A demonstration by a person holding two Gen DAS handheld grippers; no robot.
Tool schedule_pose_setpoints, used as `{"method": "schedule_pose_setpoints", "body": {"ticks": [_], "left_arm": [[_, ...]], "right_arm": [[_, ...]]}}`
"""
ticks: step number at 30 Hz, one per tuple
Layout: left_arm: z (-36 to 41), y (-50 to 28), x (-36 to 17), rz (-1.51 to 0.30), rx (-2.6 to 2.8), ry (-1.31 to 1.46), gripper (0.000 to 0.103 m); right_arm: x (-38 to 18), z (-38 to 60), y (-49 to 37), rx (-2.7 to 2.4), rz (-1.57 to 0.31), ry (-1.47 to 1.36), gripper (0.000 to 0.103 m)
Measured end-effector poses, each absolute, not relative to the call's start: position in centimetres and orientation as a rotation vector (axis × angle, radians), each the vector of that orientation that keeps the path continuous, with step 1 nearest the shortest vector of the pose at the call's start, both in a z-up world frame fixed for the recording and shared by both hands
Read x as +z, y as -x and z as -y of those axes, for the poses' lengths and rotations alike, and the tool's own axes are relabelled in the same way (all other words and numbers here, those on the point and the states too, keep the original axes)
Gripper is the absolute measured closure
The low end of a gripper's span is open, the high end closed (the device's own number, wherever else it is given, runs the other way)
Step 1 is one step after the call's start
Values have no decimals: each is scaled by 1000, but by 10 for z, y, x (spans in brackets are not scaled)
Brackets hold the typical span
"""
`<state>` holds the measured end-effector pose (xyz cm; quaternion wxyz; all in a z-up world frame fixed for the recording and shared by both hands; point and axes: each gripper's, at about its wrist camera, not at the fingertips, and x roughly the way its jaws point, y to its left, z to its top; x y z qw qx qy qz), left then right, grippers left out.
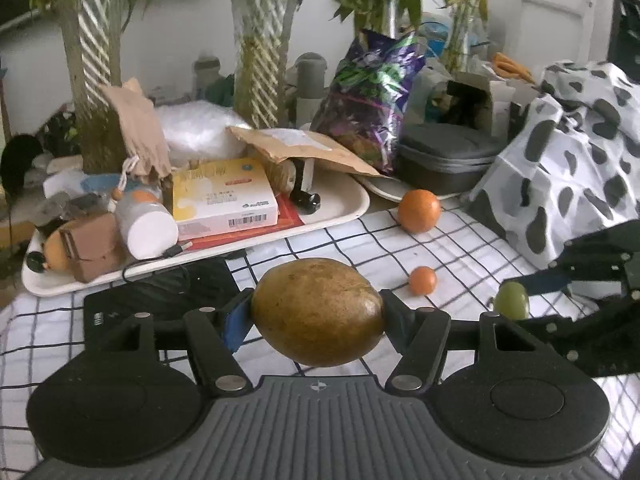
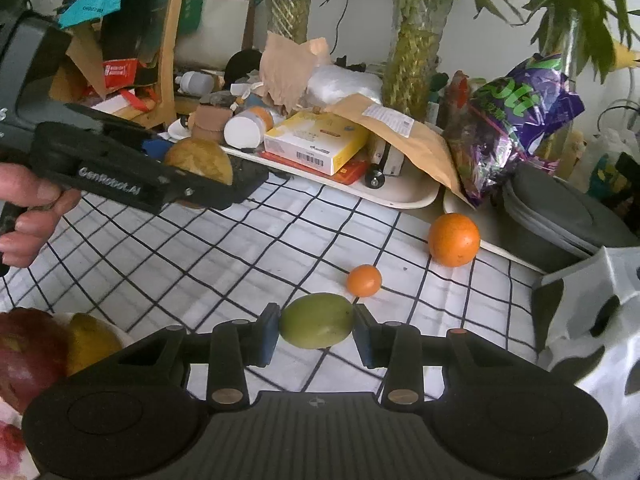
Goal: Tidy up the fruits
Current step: 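Carry the mango to the plate with left gripper while right gripper carries the green plum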
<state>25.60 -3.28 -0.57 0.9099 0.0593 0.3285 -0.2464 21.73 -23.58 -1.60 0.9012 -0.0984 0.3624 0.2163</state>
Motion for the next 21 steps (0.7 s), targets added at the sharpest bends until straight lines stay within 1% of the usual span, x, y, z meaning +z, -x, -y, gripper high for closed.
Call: {"method": "schedule_pose_setpoints", "body": {"ticks": [21], "left_arm": [[13,-125,36,-611,-551,-143,40]], "right_arm": [[6,231,-120,361,-765,112,63]]}}
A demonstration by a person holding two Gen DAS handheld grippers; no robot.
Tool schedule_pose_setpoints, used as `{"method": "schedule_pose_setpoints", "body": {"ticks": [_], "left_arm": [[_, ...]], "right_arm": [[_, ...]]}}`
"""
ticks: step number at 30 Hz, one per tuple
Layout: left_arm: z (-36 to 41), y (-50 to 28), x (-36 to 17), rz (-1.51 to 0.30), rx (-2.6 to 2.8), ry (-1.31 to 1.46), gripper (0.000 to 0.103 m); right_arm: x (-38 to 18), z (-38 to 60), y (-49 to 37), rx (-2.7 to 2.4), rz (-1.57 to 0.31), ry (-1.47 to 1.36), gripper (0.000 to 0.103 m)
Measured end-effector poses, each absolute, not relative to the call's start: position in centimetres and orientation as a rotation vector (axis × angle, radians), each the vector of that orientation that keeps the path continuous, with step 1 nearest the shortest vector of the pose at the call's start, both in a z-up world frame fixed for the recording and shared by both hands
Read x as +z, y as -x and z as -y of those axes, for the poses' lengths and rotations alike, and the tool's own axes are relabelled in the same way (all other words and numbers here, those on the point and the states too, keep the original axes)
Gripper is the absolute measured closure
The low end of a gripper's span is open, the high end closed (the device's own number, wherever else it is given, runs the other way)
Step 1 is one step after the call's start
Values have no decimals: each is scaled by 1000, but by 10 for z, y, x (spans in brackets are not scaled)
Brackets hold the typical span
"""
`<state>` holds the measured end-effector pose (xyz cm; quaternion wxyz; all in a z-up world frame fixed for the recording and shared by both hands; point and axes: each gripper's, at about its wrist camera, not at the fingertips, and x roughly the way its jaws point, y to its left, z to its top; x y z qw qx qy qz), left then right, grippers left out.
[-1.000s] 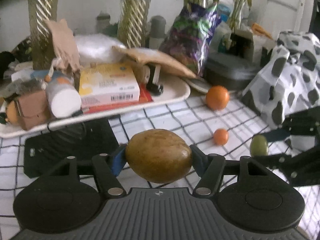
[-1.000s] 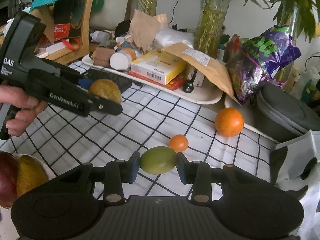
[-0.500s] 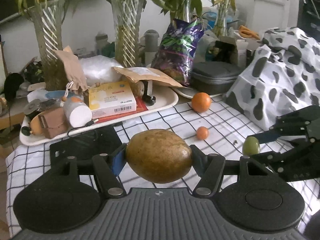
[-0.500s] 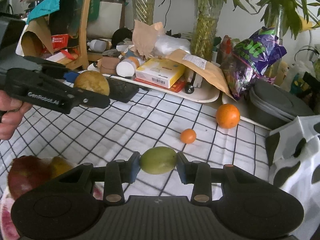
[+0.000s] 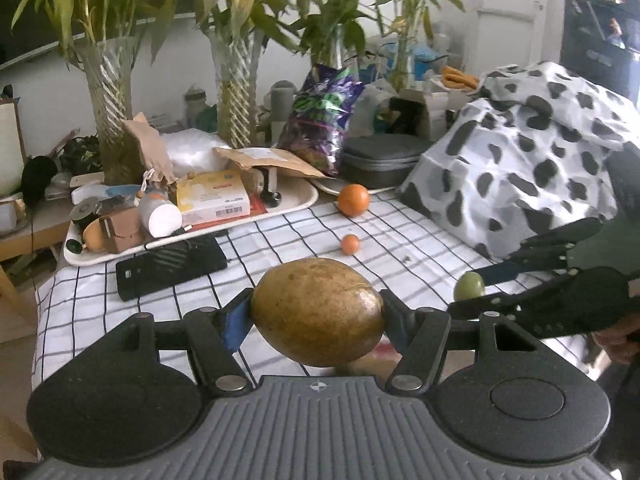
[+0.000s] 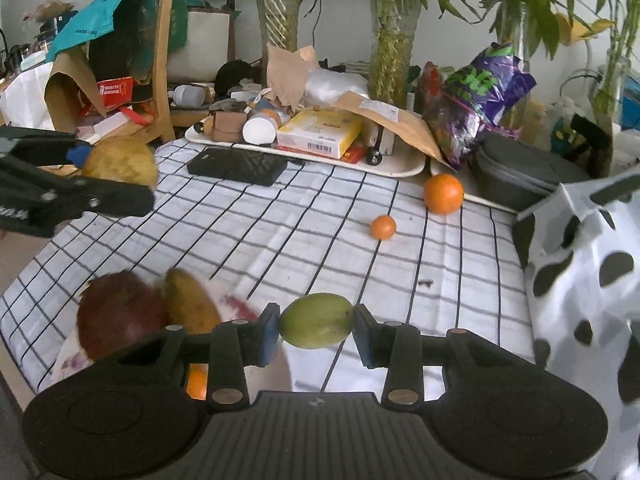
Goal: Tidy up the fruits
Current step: 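Carry the mango to the plate with left gripper while right gripper carries the green plum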
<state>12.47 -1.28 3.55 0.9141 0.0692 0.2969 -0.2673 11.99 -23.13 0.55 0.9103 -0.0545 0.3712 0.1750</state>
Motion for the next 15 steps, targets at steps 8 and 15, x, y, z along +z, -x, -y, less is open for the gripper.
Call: {"method": "schedule_pose_setpoints", "body": {"ticks": [8,15], "left_arm": [[8,-73,34,-620,-566,-142,40],[13,-36,26,-663,-589,-162,40]], "right_arm": [[8,231,-77,339,-768,101,63],[9,228,-52,341,-761,87,62]]}}
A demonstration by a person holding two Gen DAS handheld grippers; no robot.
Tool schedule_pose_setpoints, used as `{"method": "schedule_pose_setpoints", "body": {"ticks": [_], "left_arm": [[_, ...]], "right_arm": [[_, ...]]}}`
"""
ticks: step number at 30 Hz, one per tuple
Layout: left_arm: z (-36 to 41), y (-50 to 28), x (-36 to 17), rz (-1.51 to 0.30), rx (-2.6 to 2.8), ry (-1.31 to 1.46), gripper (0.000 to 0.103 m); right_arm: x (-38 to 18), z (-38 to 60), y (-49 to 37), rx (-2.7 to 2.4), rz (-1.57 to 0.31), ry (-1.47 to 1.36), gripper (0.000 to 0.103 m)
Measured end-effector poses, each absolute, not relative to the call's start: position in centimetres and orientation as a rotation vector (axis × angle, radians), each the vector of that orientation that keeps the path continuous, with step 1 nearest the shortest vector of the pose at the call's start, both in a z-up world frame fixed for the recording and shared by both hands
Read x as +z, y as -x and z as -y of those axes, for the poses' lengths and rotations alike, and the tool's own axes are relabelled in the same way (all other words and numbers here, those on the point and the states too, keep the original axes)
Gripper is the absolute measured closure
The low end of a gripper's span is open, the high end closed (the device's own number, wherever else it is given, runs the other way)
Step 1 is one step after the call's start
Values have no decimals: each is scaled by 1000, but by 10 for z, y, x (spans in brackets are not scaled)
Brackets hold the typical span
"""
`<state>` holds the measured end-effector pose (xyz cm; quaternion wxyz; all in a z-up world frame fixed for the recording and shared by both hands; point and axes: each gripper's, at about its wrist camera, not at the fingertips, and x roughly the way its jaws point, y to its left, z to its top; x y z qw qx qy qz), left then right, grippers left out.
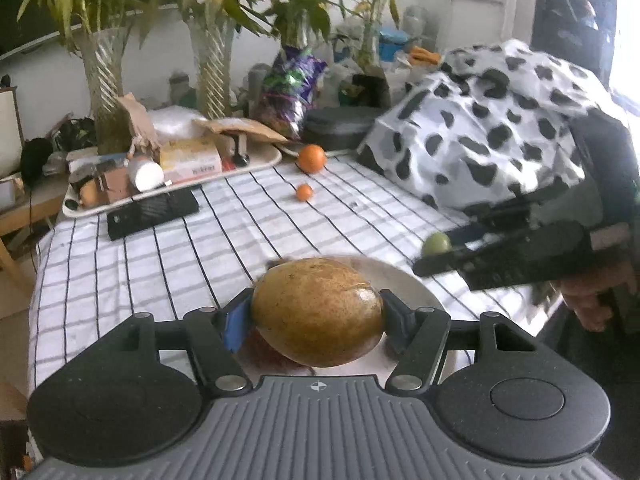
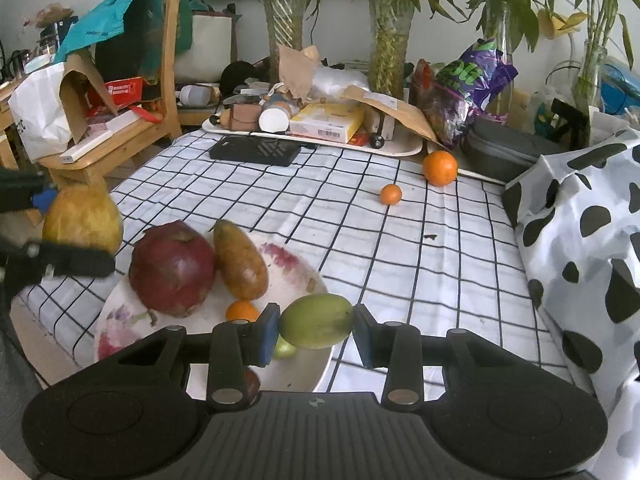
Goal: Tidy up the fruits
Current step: 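Carry the mango to the plate with left gripper while right gripper carries the green plum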
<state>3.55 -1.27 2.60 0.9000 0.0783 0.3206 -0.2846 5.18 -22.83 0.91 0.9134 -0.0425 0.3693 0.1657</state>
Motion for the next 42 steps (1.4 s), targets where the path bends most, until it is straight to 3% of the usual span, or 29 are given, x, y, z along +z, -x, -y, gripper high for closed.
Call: {"method": "schedule_pose_setpoints", "body": {"ticks": [23,26,27,28,42], "left_arm": [[71,-47,-38,-923,-656,-383,39],[76,-44,-42,-906,-674,-428,36],[78,-42,-43,-908,-666,-448,26],[78,-40,-43,-894,-643,-463,23],[48,-24,-11,-798,-665,-313,23]], "right_arm": [[0,230,-46,326,-803,123,62],[0,231,-47,324,-803,119,62],[0,231,-47,324,-802,119,62],[0,231,-47,324,-803,120,62],[-1,223,-47,357,-819,79,62]]}}
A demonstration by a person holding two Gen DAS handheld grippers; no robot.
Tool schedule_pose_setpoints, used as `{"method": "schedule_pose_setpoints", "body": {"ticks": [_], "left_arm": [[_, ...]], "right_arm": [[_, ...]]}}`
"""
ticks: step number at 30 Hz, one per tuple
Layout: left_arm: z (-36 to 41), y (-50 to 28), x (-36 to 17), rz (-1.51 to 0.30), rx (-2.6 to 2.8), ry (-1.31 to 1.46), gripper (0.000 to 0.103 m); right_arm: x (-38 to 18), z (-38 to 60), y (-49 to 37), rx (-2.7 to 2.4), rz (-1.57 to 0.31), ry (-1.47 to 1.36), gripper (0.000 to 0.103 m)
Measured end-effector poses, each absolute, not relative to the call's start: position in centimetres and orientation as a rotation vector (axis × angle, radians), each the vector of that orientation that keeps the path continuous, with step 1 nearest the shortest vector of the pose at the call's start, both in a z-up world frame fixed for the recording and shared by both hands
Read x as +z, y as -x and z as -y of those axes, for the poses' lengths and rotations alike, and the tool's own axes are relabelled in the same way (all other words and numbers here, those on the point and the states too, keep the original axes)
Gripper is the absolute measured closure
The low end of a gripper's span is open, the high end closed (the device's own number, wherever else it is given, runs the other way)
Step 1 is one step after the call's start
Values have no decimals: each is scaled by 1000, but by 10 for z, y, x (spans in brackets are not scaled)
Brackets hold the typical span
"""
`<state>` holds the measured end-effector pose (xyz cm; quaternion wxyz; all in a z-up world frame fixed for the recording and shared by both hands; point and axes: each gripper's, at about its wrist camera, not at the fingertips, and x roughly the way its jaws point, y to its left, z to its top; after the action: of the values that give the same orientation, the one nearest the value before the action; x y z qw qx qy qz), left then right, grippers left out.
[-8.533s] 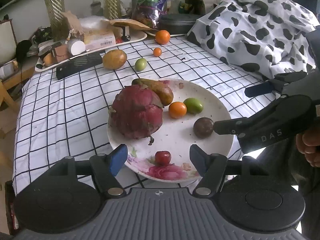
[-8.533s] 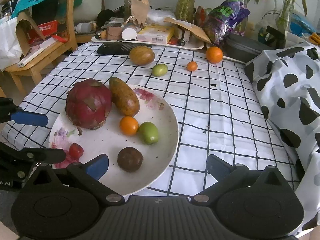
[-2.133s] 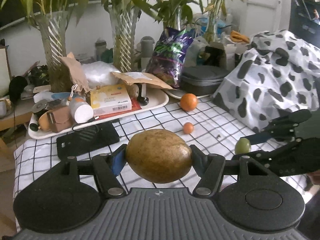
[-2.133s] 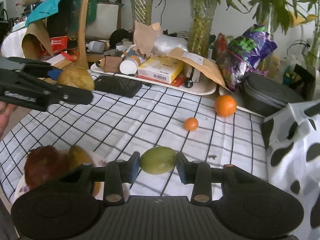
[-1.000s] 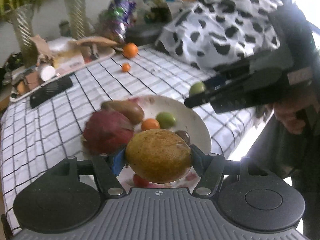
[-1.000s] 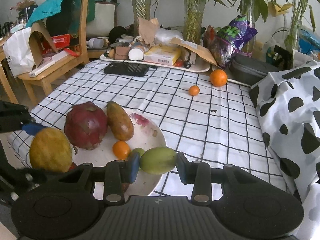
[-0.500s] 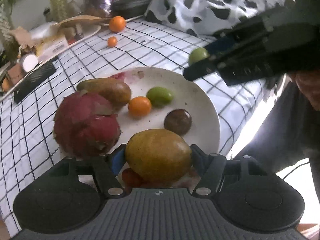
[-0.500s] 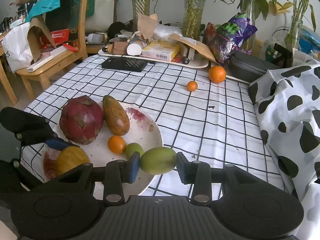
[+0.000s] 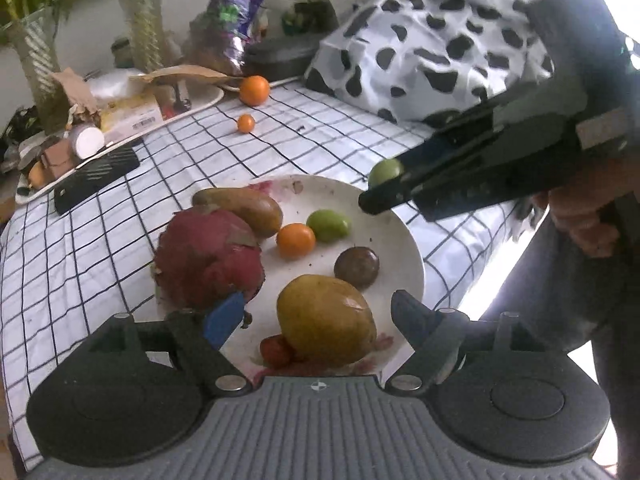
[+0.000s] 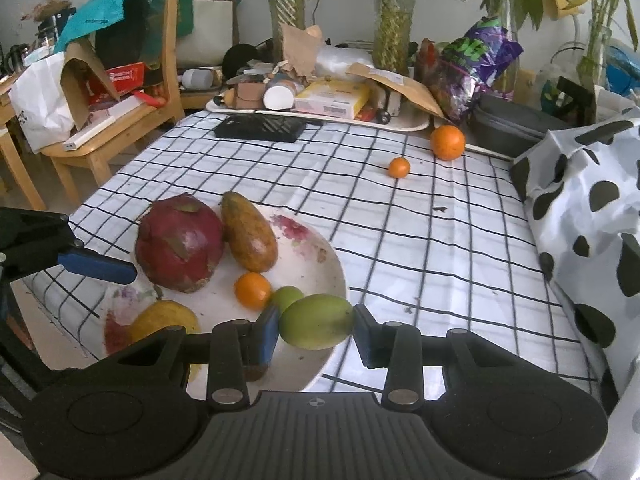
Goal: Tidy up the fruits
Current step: 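Carry the mango to the plate with left gripper while right gripper carries the green plum, then lower the mango and green plum onto the plate, opening both grippers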
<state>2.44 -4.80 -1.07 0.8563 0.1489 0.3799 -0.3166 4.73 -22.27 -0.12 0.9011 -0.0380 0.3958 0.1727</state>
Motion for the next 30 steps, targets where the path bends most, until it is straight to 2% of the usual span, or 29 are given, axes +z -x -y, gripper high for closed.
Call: {"method": "schedule_pose_setpoints", "body": {"ticks": [12,14,16,18,25,30], "left_arm": [[18,-32,-10,-804,-583,-244,23],[17,-32,-11,-805,-574,-249,23],[15,-32,-10,-802,-569,-250,23],[14,-32,-10,-799,-567,-247,23],[21,-32,-7,-777,-571,-247,23],[26,-33,-5,-763,-575,-252,23]], "right_arm": [[1,203,-60,399,-858,-16,61],[-2,202,-64,429,-893,-75,42],[-2,204,-65,449,-896,-144,27],[1,208,-65,454,-884,-193,18],[-1,226,-64,343,-880,-211,14],[-2,233,-61,297,-873,-171,7]]}}
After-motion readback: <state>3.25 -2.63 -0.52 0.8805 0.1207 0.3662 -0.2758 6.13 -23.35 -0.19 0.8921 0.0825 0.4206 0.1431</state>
